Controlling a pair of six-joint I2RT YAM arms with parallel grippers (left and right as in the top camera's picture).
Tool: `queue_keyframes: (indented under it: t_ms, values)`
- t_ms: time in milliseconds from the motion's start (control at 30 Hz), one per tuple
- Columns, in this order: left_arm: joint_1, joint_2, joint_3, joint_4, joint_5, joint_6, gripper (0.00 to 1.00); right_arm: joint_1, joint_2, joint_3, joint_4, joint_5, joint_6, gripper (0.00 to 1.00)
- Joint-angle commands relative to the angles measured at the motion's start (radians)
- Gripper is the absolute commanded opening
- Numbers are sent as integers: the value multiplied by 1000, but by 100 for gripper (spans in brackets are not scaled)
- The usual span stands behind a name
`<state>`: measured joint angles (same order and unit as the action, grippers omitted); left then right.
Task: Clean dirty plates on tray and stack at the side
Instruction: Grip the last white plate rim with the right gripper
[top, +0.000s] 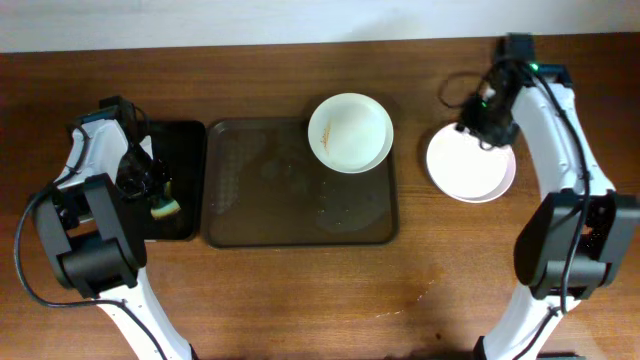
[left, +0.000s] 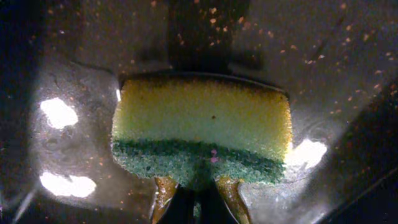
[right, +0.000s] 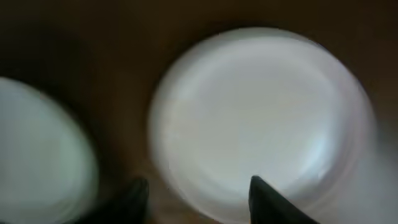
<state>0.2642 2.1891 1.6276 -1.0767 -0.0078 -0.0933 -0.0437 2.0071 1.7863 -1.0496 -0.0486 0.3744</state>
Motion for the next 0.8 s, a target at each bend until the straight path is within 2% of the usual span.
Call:
queue_keyframes:
  t_ms: [0,67,133,333,367,433,467,700,733,767]
  values:
    - [-2,19,-26,19,12,18,1,168,0,23,92,-56,111,51]
    - [-2,19,-26,18,11,19,1,276,69,16,108,39,269,44]
    - [-2,19,-26,18,11,19,1,320,127,16,98,46,323,43]
    - [-2,19,-26,18,12,18,1,340,235,12,-10,34,341,42]
    - [-2,19,-26,18,11,19,1,345,241,8,-8,34,341,35]
    - [-2,19,-26,18,11,19,1,355,254,7,-10,7,336,12]
    - [-2,19,-26,19,11,19,1,367,259,6,-13,-39,311,5]
    - [-2,19,-25,23,11,19,1,494,261,5,-54,-42,277,4]
    - [-2,19,-26,22,11,19,0,488,260,14,-55,-45,252,9]
    - [-2,19,-26,23,11,19,1,481,260,37,-55,-71,186,29]
